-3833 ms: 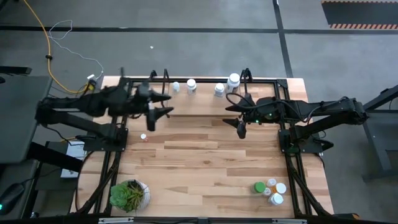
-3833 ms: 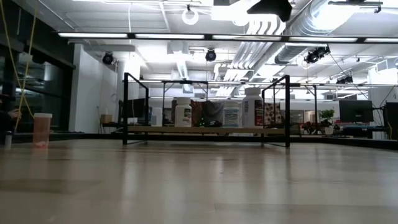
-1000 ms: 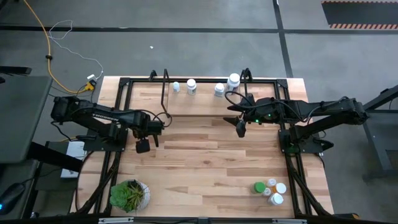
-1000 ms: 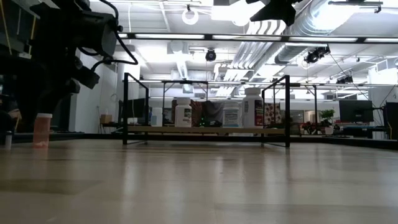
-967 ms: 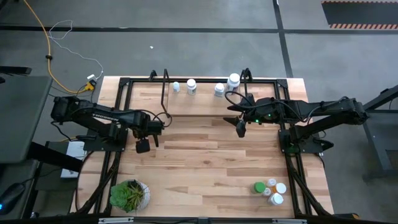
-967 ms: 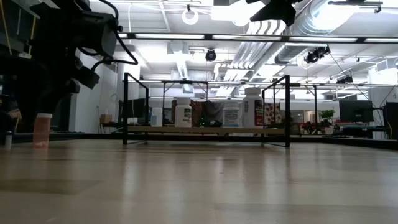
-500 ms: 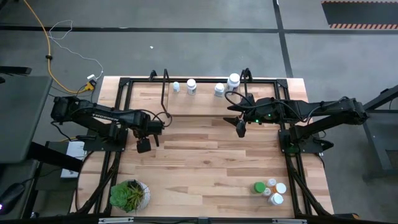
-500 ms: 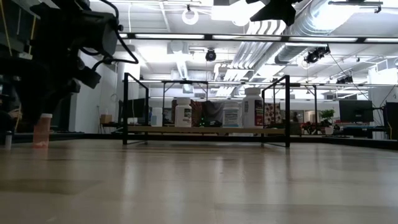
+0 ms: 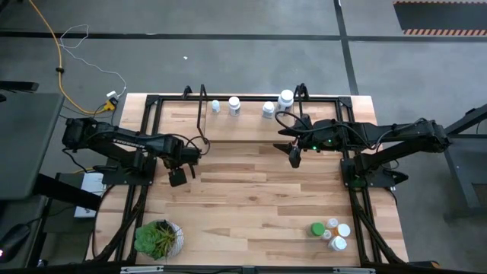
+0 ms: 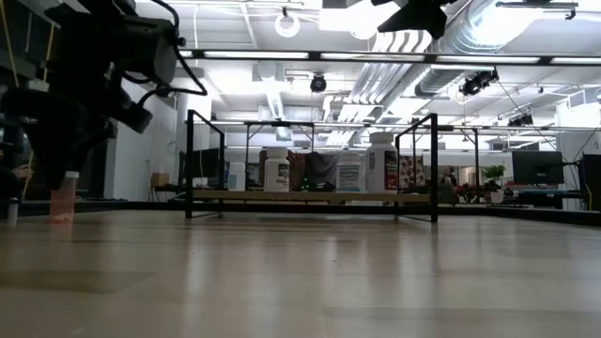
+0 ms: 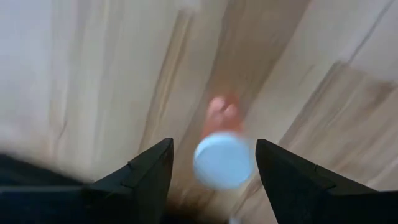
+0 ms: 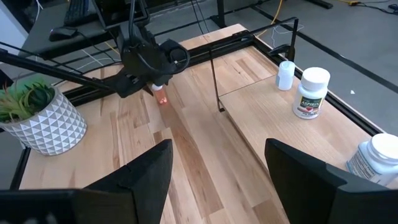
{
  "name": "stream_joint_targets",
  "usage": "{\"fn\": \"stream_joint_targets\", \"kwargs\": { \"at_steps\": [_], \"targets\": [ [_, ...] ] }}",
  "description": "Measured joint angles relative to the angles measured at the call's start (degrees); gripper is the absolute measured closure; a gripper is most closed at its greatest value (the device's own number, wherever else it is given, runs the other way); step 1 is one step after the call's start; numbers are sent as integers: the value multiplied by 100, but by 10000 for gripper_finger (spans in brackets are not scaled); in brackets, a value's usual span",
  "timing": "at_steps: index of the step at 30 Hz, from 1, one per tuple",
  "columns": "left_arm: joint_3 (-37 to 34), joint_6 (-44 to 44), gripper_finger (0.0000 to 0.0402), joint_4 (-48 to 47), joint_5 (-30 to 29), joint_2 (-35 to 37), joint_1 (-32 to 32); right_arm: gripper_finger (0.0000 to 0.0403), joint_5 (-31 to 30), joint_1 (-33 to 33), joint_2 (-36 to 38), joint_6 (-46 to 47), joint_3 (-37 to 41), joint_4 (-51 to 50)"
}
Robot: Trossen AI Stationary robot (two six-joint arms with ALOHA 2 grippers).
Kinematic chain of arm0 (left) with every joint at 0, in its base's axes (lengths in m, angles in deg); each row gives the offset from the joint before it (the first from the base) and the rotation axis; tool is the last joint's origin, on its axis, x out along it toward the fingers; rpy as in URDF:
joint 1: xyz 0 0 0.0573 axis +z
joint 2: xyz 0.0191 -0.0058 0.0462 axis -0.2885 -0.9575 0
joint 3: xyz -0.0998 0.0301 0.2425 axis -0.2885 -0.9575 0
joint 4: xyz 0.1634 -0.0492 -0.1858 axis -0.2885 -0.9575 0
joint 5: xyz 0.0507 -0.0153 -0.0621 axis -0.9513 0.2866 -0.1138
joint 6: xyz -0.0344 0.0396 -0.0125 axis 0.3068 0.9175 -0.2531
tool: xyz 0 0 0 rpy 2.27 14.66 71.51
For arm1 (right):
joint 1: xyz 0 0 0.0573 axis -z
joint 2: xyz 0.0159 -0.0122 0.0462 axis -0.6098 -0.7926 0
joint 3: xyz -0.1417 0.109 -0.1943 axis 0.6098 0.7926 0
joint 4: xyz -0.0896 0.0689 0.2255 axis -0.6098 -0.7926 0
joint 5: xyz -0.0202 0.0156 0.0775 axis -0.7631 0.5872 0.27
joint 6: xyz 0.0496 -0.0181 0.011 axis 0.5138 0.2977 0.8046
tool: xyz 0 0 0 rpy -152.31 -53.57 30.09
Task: Pick and place medicine bottles onto shelf by color
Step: Put the orange pill bottle on the shelf
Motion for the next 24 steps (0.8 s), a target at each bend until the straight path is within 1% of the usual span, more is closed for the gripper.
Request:
{"fn": "stream_joint_targets", "kwargs": {
  "at_steps": [4,12,20,24],
  "targets": [
    [0,-1,182,18,-128,0,0,155,0,0,0,0,0,1],
    [0,-1,181,280,-103,0,0,155,-2,0,0,2,0,0],
    [0,-75,181,280,-117,0,1,155,0,0,0,2,0,1],
    [0,-83,193,233,-123,0,0,155,0,0,0,2,0,1]
  ]
}}
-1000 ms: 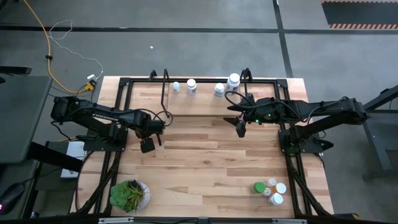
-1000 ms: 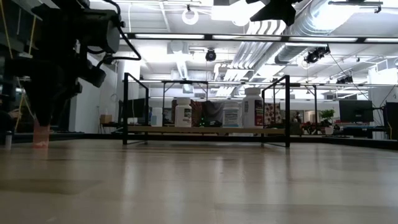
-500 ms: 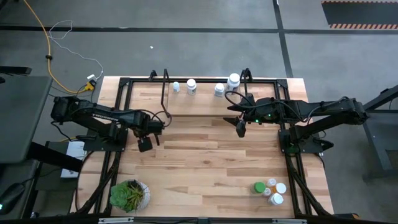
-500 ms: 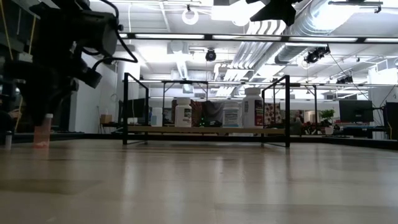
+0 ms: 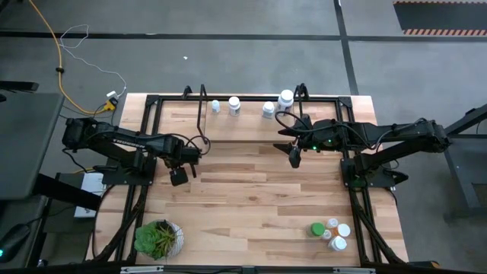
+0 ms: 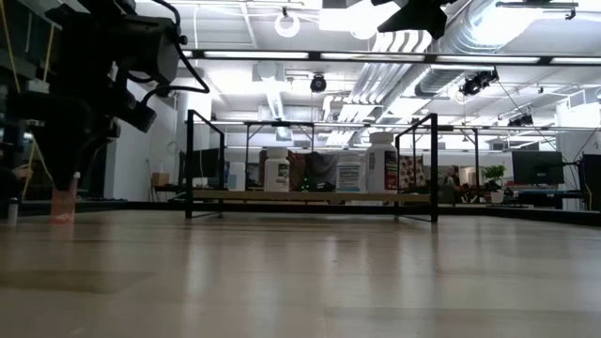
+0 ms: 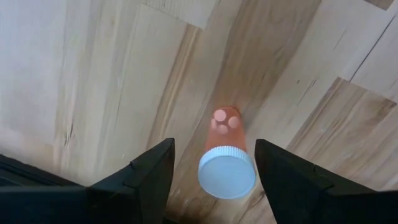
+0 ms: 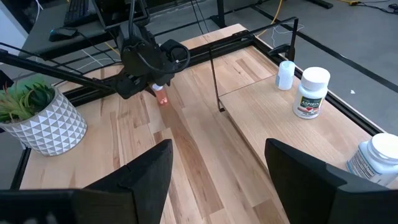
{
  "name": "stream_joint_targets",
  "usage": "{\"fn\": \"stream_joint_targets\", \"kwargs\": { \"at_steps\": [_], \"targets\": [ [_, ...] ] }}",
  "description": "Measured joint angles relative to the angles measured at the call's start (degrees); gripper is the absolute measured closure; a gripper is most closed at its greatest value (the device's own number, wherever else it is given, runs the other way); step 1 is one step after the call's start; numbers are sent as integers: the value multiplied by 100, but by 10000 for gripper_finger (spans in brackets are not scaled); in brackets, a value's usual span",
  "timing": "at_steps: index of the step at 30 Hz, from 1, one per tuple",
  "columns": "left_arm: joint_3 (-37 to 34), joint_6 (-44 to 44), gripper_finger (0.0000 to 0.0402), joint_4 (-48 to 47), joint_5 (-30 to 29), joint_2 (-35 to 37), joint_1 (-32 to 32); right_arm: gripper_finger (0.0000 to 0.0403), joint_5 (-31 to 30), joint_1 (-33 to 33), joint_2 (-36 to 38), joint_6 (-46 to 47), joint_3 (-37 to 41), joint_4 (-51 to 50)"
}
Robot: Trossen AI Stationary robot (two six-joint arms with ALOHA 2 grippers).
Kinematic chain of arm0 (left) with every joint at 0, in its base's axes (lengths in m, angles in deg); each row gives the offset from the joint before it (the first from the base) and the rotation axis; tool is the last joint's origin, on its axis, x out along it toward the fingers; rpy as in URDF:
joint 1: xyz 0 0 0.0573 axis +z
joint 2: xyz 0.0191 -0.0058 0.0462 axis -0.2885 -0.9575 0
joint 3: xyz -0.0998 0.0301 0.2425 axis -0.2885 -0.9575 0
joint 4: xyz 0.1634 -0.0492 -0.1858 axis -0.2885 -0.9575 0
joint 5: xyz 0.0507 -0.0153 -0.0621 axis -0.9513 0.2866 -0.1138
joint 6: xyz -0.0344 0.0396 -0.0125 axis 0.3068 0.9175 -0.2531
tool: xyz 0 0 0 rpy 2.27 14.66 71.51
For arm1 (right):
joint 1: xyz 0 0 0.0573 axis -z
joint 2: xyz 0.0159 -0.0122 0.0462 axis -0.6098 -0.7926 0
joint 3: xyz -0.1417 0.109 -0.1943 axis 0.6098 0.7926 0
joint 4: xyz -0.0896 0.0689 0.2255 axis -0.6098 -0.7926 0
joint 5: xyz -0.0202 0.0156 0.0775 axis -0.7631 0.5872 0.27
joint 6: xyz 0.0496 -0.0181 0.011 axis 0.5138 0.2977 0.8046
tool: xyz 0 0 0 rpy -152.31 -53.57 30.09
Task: Pick and place medicine bottles onto shelf by color
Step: Put the orange pill bottle on the shelf
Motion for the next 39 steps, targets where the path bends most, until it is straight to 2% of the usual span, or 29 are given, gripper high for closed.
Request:
{"fn": "stream_joint_targets", "kwargs": {
  "at_steps": [13,25,31,36,39],
  "targets": [
    [0,0,269,4,-22,0,0,155,0,0,0,0,0,-1],
    [44,-2,277,-10,42,0,2,155,0,0,0,2,0,1],
    [515,386,277,-365,316,0,2,155,0,0,0,2,0,1],
    [1134,639,277,-722,341,0,2,155,0,0,-2,2,0,1],
    [1577,857,277,-886,566,0,2,155,0,0,-1,2,0,1]
  ]
}}
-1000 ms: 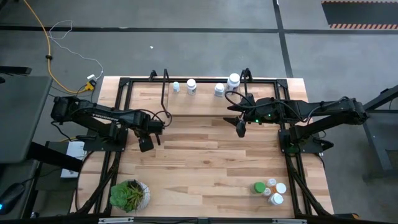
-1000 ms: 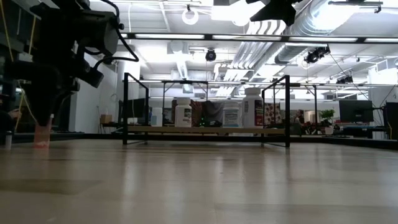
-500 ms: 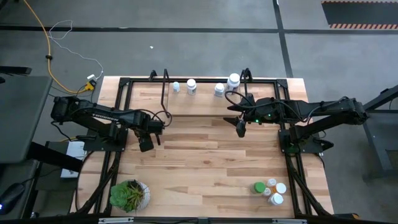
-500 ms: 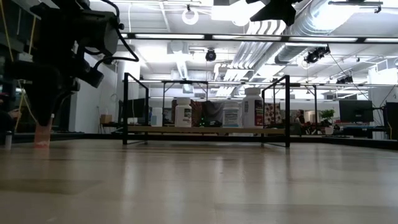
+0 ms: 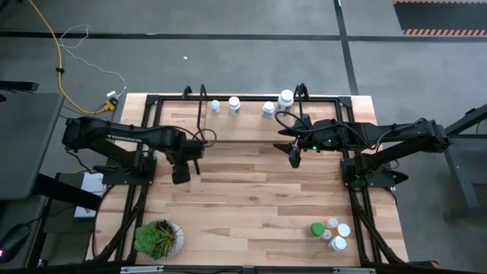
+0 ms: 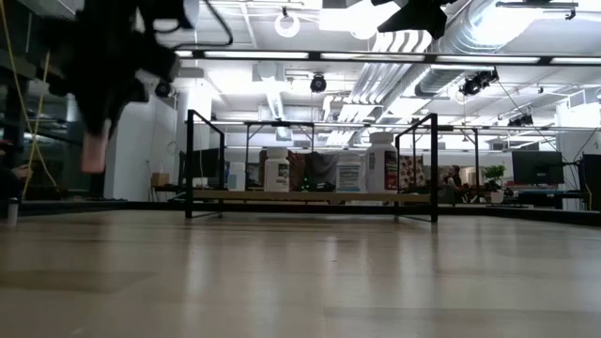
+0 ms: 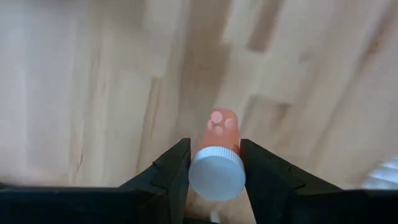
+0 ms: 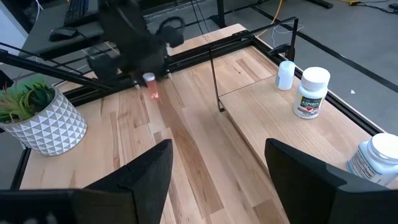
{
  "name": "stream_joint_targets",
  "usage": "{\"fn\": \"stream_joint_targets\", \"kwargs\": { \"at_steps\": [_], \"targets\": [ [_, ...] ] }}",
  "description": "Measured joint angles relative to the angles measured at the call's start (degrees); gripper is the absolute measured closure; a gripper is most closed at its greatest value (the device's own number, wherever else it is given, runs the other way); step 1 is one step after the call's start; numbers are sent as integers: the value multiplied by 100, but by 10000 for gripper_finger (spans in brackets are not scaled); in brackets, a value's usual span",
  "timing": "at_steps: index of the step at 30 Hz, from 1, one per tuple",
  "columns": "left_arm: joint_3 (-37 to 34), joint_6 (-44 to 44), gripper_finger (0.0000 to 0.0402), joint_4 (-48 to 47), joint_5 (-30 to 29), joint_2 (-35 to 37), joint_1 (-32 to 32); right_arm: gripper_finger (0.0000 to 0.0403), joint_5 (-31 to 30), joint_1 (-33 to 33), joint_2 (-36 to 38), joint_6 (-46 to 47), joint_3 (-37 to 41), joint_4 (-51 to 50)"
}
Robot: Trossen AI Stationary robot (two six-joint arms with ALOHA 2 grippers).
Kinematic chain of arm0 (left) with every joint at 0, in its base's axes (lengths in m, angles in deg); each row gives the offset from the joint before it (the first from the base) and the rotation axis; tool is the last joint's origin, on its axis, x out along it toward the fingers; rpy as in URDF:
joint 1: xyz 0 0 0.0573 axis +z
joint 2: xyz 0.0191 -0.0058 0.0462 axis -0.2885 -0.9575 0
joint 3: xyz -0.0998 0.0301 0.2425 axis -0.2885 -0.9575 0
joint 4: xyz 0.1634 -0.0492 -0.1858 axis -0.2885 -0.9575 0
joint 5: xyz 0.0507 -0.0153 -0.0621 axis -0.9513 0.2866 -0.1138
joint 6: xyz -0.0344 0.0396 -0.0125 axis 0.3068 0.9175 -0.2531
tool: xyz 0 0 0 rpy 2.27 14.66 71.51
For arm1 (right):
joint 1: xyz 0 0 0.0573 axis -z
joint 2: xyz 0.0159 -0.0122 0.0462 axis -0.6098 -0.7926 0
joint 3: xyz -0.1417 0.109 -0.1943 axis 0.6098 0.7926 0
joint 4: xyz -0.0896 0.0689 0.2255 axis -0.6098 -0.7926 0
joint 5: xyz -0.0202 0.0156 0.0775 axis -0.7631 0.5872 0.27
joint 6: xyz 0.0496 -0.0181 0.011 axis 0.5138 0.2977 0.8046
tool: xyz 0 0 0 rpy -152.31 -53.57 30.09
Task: Pick and place medicine bottles onto shelf by color
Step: Put the orange pill bottle on the shelf
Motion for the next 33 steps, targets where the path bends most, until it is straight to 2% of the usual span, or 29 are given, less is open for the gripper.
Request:
{"fn": "stream_joint_targets", "kwargs": {
  "at_steps": [7,10,14,21,25,28,33],
  "targets": [
    [1266,904,277,131,722,0,-4,155,-1,0,0,0,0,0],
    [1780,1153,277,433,649,0,-4,155,0,0,1,0,0,0],
    [2520,1416,277,630,188,-205,5,155,-1,0,-1,0,0,-1],
    [4496,2381,279,-591,-924,-1546,616,155,-114,0,-1,-1,0,0],
    [5395,2690,279,-1126,-1122,-2440,1217,155,-175,0,-1,0,0,0],
    [5684,2550,279,-1316,-1147,-3039,1708,155,-186,0,-1,1,0,0],
    [5697,2355,279,-1366,-1019,-3871,2331,155,-188,0,-1,17,0,0]
  ]
}}
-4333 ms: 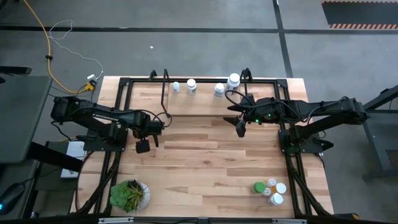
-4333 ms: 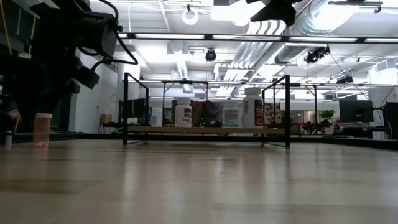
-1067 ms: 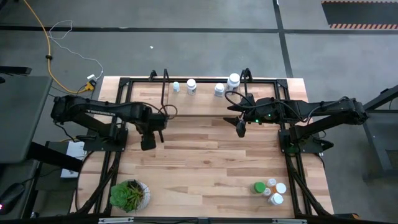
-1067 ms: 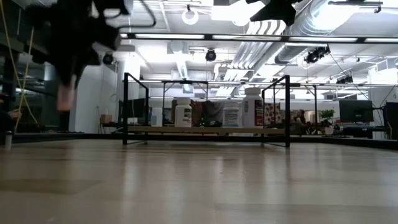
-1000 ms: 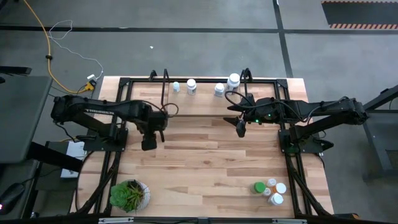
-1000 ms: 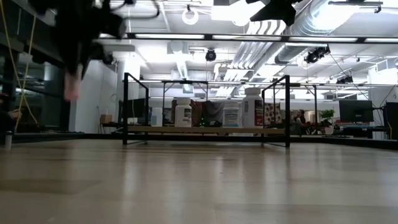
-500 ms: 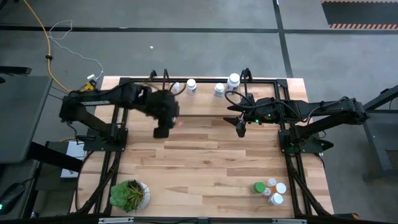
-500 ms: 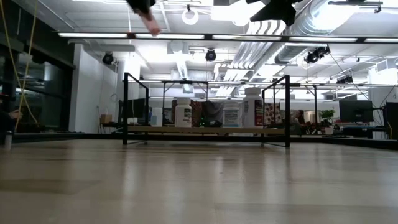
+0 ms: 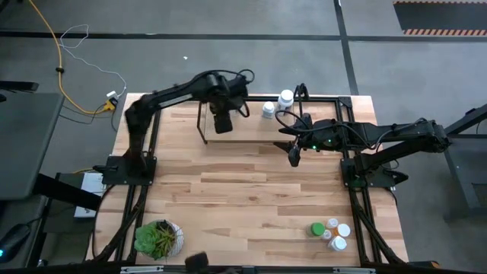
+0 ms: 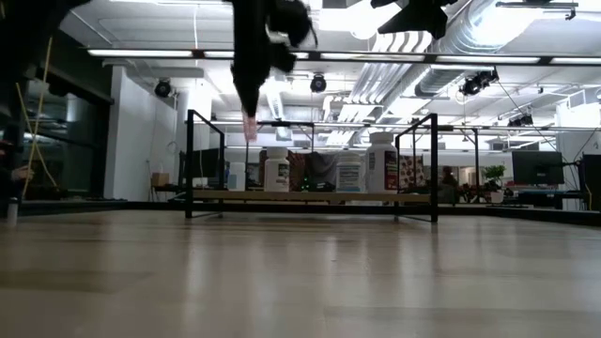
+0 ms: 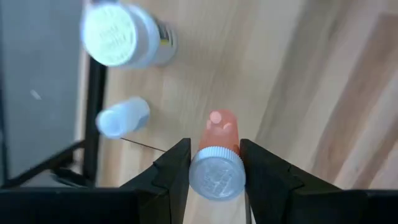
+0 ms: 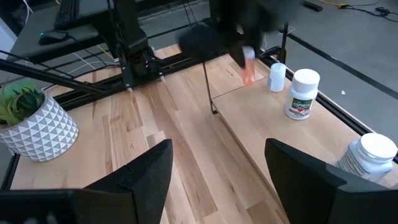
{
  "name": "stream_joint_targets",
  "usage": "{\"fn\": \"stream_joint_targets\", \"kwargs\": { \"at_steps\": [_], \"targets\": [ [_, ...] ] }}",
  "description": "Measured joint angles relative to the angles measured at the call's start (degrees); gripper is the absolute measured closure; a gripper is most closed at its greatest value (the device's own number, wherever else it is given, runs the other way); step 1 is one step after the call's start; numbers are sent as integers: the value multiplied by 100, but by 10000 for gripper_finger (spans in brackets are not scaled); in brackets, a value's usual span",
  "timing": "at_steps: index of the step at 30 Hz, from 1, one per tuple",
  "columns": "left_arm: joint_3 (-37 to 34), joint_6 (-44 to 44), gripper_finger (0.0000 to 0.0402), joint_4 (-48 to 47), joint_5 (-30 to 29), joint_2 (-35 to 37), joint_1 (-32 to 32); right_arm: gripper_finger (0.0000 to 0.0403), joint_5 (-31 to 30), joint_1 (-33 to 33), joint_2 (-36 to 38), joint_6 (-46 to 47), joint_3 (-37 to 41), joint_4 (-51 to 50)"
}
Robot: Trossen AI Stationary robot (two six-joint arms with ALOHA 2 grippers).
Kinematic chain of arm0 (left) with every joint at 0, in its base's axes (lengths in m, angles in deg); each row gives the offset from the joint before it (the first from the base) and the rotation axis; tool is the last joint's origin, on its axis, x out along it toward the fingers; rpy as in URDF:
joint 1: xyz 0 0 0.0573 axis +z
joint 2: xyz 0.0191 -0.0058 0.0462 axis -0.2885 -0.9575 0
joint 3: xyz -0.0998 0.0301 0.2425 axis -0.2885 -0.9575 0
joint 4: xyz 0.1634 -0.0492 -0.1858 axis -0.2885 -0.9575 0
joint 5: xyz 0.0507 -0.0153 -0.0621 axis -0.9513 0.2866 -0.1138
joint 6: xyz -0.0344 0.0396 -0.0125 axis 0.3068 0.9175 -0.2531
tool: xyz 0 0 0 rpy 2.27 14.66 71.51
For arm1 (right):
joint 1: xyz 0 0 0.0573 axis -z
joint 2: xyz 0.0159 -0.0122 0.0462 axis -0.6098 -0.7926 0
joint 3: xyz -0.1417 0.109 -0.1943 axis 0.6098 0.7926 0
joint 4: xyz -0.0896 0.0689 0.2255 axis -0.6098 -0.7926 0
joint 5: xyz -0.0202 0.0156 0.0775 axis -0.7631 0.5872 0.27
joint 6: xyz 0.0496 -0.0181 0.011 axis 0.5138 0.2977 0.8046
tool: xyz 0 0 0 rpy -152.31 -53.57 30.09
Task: Pick and place medicine bottles onto shelf by color
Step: Put the orange pill bottle on the shelf
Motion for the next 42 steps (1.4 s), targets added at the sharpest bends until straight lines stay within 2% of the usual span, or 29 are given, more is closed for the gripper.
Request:
{"fn": "stream_joint_targets", "kwargs": {
  "at_steps": [6,12,25,42],
  "targets": [
    [0,-372,279,-33,5,-753,453,155,0,0,0,1,0,0],
    [0,-718,279,-21,54,-1088,723,155,0,0,0,2,0,0],
    [-50,-1425,279,493,416,-1100,1023,155,-2,0,0,3,0,0],
    [-55,-1498,279,484,168,-1100,1113,155,-2,0,0,4,0,0]
  ]
}}
